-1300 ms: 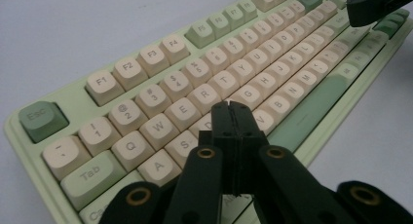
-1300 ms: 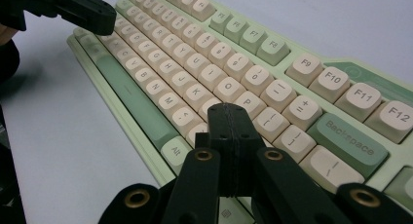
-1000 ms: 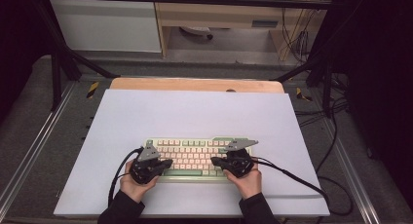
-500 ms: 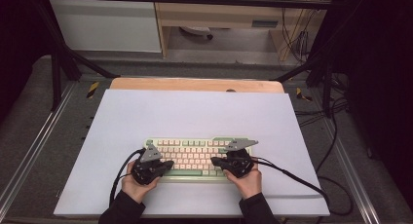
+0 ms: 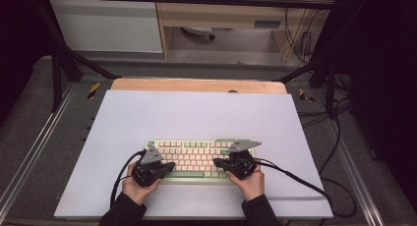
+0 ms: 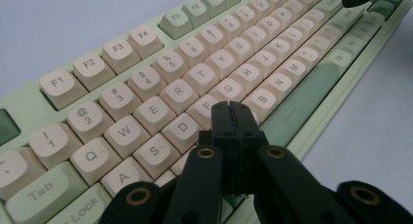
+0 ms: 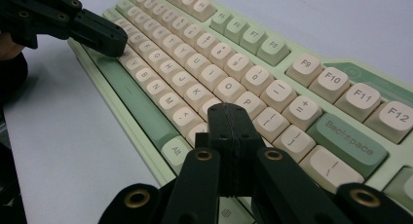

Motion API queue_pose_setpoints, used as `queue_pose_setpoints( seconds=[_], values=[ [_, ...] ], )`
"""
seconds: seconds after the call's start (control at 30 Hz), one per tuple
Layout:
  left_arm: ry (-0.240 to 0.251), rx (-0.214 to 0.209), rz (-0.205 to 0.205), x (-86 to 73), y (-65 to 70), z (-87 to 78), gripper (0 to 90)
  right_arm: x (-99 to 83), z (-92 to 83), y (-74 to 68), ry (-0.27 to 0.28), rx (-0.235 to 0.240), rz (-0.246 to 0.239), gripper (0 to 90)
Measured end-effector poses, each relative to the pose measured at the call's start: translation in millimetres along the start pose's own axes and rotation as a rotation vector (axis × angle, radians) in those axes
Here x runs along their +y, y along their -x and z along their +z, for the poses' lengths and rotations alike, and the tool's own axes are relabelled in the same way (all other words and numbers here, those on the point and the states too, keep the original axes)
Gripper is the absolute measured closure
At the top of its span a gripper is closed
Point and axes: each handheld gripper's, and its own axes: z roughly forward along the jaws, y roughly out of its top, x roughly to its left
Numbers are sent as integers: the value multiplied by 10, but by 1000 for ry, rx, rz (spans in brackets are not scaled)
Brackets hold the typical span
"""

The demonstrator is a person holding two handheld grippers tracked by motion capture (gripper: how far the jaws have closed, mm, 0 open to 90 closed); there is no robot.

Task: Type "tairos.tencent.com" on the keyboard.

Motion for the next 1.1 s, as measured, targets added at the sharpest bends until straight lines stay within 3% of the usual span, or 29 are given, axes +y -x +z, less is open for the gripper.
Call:
queue_pose_setpoints(
  seconds=[0.8,1.1],
  values=[
    [43,26,-47,-99,-200,-321,900,63,4,7,11,-6,27,900],
    [55,34,-57,-147,-255,-380,900,172,174,-56,8,4,20,900]
  ],
)
